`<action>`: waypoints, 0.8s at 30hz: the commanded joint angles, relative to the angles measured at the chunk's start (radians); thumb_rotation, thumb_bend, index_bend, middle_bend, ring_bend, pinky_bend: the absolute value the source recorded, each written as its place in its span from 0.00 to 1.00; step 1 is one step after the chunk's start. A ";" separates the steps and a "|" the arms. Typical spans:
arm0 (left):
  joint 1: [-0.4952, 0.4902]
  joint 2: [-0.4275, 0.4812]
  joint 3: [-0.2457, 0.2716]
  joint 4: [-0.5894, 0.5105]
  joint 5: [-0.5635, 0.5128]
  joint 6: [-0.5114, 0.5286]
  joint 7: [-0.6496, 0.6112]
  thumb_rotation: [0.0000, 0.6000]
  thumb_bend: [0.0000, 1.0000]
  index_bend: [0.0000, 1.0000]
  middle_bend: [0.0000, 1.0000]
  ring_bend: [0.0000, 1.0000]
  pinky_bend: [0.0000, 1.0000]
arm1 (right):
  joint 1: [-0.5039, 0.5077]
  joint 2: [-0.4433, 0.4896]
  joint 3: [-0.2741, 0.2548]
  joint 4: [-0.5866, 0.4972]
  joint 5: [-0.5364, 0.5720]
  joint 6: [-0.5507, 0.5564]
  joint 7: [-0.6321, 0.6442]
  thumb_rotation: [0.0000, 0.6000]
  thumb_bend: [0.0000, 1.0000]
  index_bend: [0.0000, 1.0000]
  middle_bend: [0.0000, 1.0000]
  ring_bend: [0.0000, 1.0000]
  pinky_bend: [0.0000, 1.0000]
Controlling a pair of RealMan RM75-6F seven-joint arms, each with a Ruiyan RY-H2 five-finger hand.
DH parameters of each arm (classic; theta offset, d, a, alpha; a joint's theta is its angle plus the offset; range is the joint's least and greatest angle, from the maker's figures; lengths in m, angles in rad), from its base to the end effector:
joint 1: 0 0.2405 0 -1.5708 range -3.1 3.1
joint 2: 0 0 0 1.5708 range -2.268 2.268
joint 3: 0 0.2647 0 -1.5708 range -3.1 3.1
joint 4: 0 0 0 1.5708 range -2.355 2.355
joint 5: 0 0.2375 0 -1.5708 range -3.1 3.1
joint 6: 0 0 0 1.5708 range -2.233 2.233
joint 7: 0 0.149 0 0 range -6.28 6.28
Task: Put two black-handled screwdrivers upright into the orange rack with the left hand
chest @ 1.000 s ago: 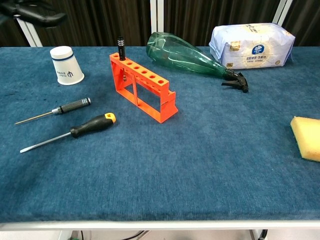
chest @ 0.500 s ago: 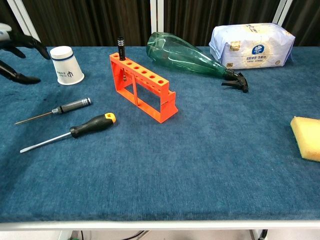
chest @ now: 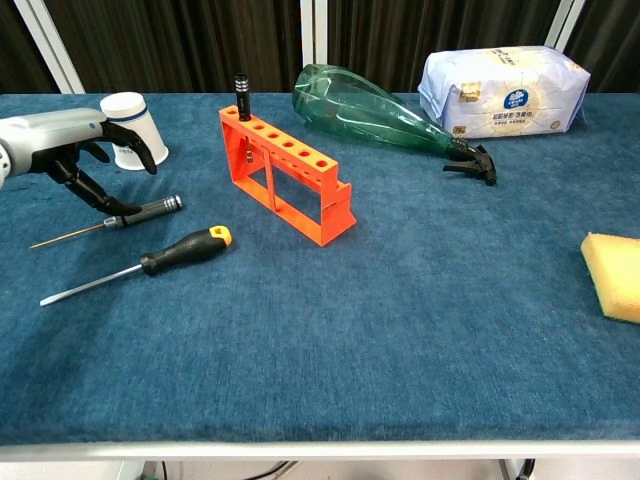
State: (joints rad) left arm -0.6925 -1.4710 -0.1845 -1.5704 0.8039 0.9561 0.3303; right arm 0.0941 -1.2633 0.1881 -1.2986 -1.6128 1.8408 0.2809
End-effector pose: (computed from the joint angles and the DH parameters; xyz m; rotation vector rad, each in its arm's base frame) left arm -0.1978 0.3531 -0.0250 -1.6301 -1.2860 -0.8032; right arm -0.3283 -0.2086 0.1807 1.1879 -0.5525 1.3603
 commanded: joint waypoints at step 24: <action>-0.053 -0.159 -0.003 0.210 -0.056 -0.010 0.061 0.95 0.30 0.45 0.17 0.05 0.16 | 0.000 0.001 0.016 0.026 0.031 -0.015 0.032 1.00 0.39 0.00 0.00 0.00 0.00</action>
State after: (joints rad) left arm -0.7456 -1.6269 -0.1869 -1.3635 0.7459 0.9484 0.3941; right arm 0.0946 -1.2624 0.2045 -1.2725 -1.5817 1.8261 0.3127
